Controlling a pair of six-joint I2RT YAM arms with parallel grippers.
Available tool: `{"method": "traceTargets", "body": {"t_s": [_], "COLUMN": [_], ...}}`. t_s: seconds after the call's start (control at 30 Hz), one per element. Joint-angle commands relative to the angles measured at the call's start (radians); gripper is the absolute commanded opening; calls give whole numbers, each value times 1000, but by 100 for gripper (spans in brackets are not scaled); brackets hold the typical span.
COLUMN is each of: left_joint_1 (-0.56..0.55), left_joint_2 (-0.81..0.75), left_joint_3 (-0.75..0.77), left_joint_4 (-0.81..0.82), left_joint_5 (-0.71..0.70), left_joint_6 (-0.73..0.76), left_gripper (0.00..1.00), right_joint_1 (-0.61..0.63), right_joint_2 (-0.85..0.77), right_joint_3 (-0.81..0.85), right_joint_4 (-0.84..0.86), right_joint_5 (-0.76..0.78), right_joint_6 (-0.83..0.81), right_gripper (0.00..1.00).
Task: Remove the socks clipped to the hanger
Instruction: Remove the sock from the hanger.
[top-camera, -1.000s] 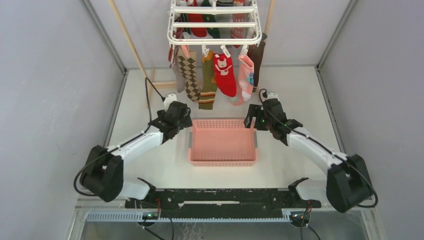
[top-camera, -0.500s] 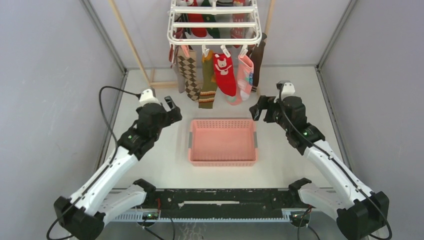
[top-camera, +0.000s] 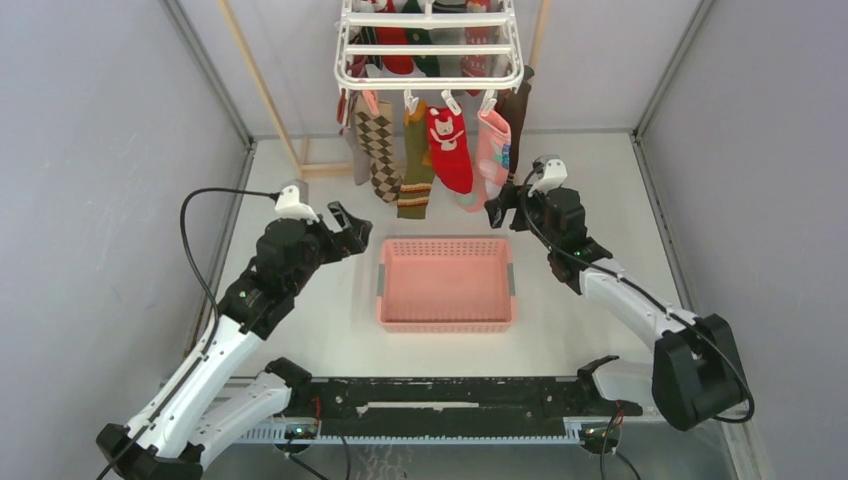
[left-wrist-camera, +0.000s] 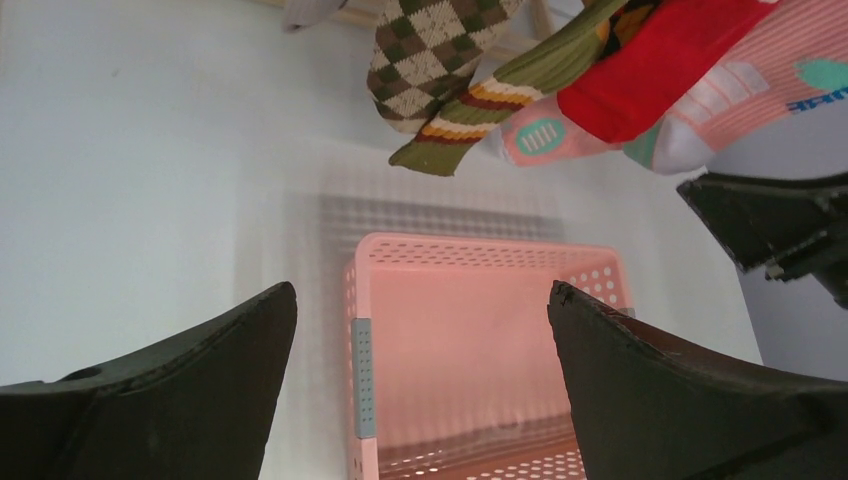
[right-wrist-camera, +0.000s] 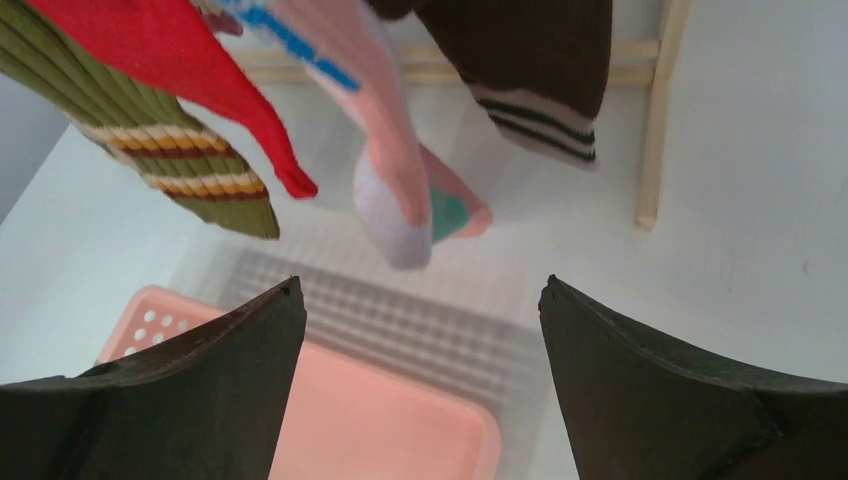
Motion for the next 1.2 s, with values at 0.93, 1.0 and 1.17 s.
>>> {"method": "traceTargets", "body": {"t_s": [0.93,1.0,1.17], "left_joint_1": [-44,-46,-54], "left_joint_2": [22,22,31], "left_joint_3": [58,67,99], "left_joint_4": [5,5,5], "left_joint_5": [131,136,151], "left_joint_6": [44,44,53], "left_gripper": [100,100,100], "right_joint_1": [-7,-8,-12], "right_joint_2": [125,85,-12], "right_joint_3": [133,134,144], "right_joint_4": [192,156,61], "right_joint_5": [-127,-143,-206], "right_joint_6": [-11,-13,-11], "right_gripper": [24,21,20]}}
